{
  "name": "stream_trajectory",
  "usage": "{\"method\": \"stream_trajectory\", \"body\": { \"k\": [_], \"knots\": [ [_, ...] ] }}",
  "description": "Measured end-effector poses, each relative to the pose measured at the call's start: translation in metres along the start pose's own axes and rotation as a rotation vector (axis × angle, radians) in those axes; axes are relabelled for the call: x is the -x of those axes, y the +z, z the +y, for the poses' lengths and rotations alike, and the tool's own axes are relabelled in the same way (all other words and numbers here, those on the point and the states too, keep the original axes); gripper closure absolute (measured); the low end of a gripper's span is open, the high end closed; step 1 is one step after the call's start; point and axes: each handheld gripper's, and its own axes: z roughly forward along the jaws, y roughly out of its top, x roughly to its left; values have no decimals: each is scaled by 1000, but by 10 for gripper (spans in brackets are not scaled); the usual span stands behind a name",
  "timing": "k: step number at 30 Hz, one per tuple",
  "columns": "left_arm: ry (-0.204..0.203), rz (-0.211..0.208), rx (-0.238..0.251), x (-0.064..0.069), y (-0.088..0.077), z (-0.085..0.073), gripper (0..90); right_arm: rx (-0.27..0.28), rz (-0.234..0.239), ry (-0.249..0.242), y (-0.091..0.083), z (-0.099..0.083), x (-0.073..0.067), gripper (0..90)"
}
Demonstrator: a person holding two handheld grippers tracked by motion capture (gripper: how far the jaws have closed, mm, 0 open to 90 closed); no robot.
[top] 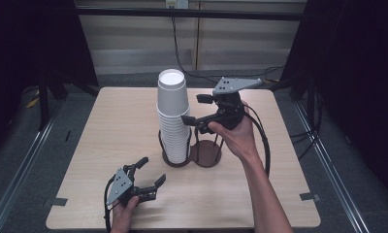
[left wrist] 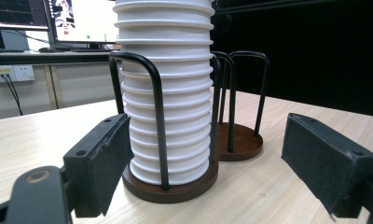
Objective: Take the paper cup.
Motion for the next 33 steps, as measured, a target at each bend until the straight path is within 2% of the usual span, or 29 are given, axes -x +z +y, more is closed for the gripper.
{"method": "stream_trajectory", "body": {
  "k": [9, 10, 11, 18, 23, 33],
  "knots": [
    [-4, -5, 1, 0, 0, 0, 158, 3, 17, 3, 11, 18, 4, 132],
    [15, -4, -1, -1, 0, 0, 158, 0, 22, 3, 13, 20, 4, 132],
    [-1, 1, 1, 0, 0, 0, 158, -8, 11, -7, 15, 22, 4, 132],
    [-8, -4, 2, 0, 0, 0, 158, -11, 15, -11, 26, 35, 6, 127],
    [-5, -4, 1, 0, 0, 0, 158, -21, -2, -8, 35, 41, 9, 129],
    [-5, -4, 1, 0, 0, 0, 158, -29, 11, -5, 50, 48, 13, 132]
  ]
}}
